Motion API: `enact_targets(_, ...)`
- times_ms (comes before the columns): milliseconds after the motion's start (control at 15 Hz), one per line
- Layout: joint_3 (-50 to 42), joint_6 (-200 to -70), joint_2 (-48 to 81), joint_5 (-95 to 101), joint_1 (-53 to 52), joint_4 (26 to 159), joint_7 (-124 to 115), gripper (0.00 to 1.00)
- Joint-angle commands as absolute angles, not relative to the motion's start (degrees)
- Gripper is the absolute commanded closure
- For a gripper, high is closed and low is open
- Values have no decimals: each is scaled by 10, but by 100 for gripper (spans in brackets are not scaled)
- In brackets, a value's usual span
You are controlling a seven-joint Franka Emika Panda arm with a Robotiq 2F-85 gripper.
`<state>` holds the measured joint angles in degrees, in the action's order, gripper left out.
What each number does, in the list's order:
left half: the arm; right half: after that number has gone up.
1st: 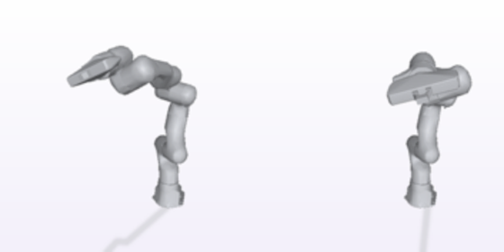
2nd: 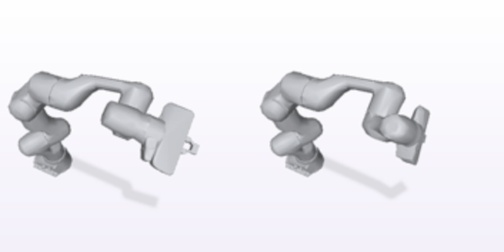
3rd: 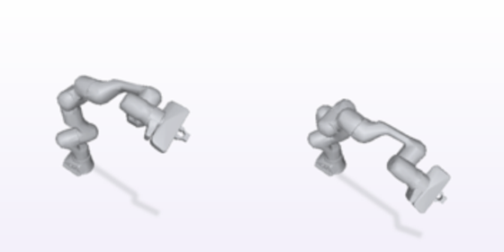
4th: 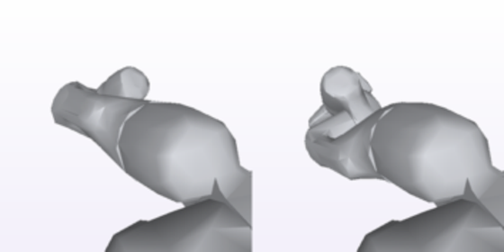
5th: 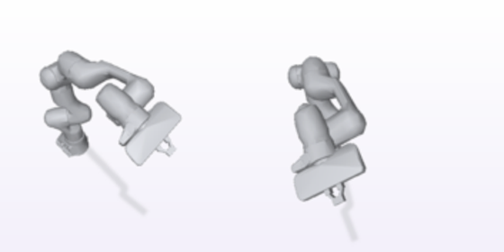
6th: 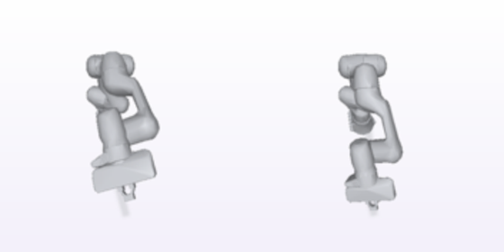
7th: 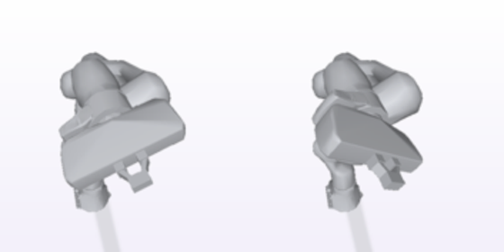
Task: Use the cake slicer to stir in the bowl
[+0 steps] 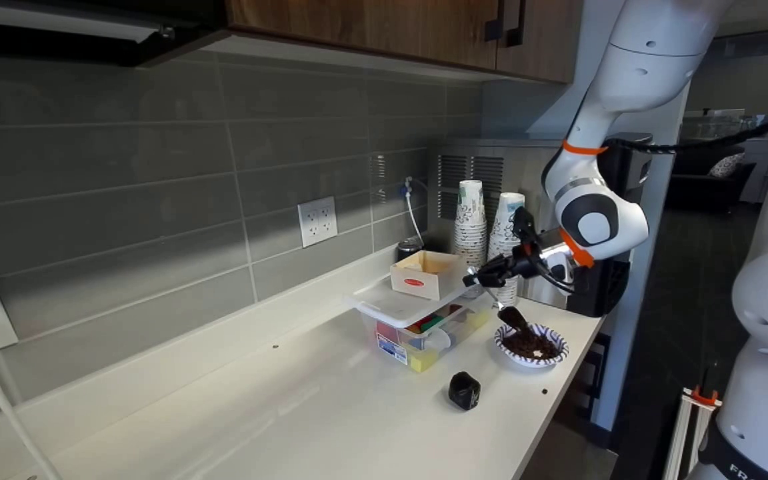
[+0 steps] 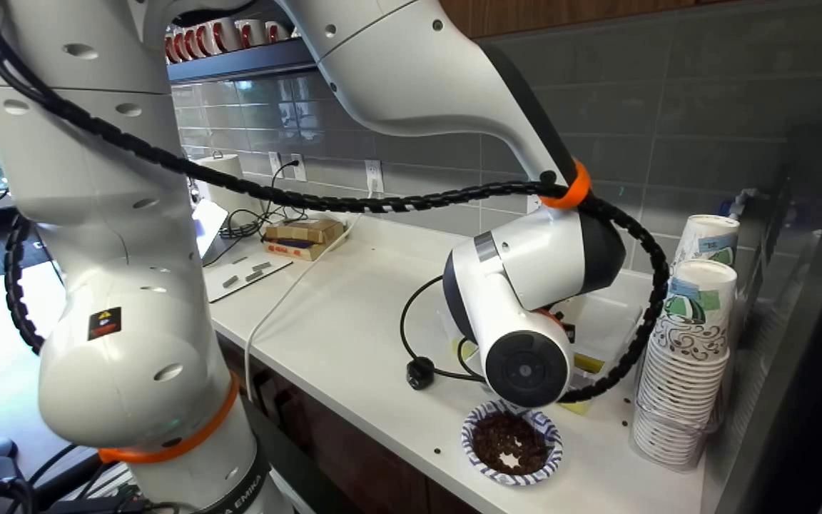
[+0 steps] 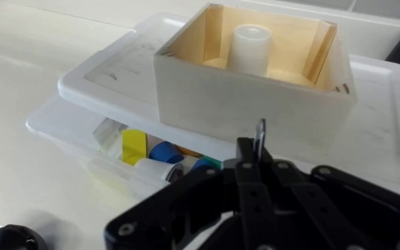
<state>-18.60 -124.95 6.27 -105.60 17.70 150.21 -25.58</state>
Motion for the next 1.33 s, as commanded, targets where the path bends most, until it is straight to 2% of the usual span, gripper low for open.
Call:
enact_targets(0,-184,-1265,44,-1000,173,1514,-301,99)
enact_targets(533,-181,-1229,43,-884,171,1515,-430,99)
enact_targets(1267,-179,-1220,33,-1048,172,1519,-374,99)
